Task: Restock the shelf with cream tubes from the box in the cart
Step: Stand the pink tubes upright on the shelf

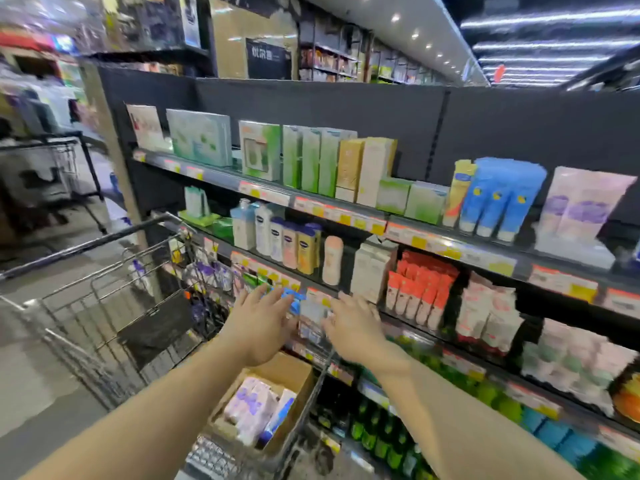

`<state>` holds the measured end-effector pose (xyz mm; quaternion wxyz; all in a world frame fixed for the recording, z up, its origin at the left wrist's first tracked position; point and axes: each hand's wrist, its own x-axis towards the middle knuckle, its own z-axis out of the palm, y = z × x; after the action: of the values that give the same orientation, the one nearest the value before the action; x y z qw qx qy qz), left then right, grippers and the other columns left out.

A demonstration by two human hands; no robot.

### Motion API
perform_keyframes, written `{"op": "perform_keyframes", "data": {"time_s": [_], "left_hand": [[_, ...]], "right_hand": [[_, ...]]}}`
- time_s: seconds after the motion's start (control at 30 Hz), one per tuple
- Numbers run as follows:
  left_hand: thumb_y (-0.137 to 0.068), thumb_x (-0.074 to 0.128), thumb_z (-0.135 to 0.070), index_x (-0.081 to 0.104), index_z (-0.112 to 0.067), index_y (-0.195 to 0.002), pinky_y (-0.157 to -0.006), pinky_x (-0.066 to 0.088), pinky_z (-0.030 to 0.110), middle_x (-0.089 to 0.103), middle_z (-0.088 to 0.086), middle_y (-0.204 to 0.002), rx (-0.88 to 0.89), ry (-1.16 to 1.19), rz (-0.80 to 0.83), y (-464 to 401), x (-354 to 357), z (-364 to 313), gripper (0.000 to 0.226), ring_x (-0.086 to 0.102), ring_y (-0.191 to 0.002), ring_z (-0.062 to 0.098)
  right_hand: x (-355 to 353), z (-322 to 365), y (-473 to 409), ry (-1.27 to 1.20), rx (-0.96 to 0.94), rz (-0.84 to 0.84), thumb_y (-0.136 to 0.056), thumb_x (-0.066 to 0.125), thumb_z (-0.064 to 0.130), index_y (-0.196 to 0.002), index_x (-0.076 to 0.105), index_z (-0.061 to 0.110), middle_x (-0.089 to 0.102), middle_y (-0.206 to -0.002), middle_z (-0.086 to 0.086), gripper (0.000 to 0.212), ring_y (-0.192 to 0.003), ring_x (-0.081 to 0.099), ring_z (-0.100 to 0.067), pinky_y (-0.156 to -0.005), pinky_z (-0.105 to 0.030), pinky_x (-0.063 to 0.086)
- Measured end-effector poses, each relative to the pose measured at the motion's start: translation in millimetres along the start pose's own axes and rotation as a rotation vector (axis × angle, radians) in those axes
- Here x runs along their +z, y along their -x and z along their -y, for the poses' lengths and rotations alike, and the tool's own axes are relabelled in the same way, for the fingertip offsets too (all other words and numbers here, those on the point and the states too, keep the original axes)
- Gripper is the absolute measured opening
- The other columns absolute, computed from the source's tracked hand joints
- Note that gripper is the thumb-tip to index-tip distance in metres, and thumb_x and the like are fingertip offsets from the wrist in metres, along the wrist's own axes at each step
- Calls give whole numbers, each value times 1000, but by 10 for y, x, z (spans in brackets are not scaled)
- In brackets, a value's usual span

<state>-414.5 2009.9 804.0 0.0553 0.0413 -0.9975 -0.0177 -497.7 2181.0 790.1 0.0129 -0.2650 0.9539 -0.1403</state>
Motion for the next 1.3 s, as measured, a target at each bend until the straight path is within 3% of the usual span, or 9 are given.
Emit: {"op": "perform_keyframes", "data": {"time_s": [0.13,0.3,0.5,0.73,0.97,1.13,1.3], "left_hand": [[-99,25,-53,18,-30,-152,-119,2,49,9,-5,-163,-169,-18,7,-12,231,671,58,4,-150,25],[-99,26,-53,17,-29,-152,-120,0,51,8,-3,-163,-307,-47,2,-301,569,1316,60,1,-150,26],[-100,26,-52,16,-30,-153,-120,0,51,10,-3,-163,-325,-30,59,-775,883,1875,59,3,-150,26],[-100,29,-49,19,-29,-152,-120,2,51,10,-2,-163,-179,32,186,-1280,1481,2338,57,5,-149,27],[-97,34,-53,23,-31,-151,-120,3,48,16,-4,-162,39,81,339,-1779,2288,2795,59,9,-149,24],[-94,27,-54,38,-27,-146,-118,11,49,30,-1,-157,165,133,394,-1835,2985,2988,59,21,-147,27],[-96,38,-52,38,-28,-146,-120,6,49,30,0,-157,138,144,484,-1696,3672,3287,55,18,-148,27]], "right_hand": [[428,588,-468,41,-79,51,-99,37,50,-151,24,29,17,-161,-1,58,-149,6,-25,-120,-47,4],[834,1003,-1133,-7,-126,126,-100,38,49,-153,21,30,13,-162,-1,59,-149,2,-27,-119,-49,2],[1217,1133,-1874,-30,-80,164,-98,42,49,-151,26,29,19,-161,-1,59,-148,9,-25,-119,-45,9],[1718,884,-2320,-52,124,198,-96,47,47,-149,31,29,26,-157,-2,58,-147,16,-25,-118,-43,20],[2403,792,-2318,-133,430,270,-95,51,41,-145,38,24,41,-147,-2,54,-136,34,-26,-111,-40,33],[3166,803,-2220,-175,628,330,-96,50,35,-140,44,25,50,-136,-3,45,-125,46,-26,-99,-34,39],[4187,948,-2227,-274,711,442,-97,48,38,-136,48,27,54,-135,-1,41,-120,52,-26,-96,-37,45]]}}
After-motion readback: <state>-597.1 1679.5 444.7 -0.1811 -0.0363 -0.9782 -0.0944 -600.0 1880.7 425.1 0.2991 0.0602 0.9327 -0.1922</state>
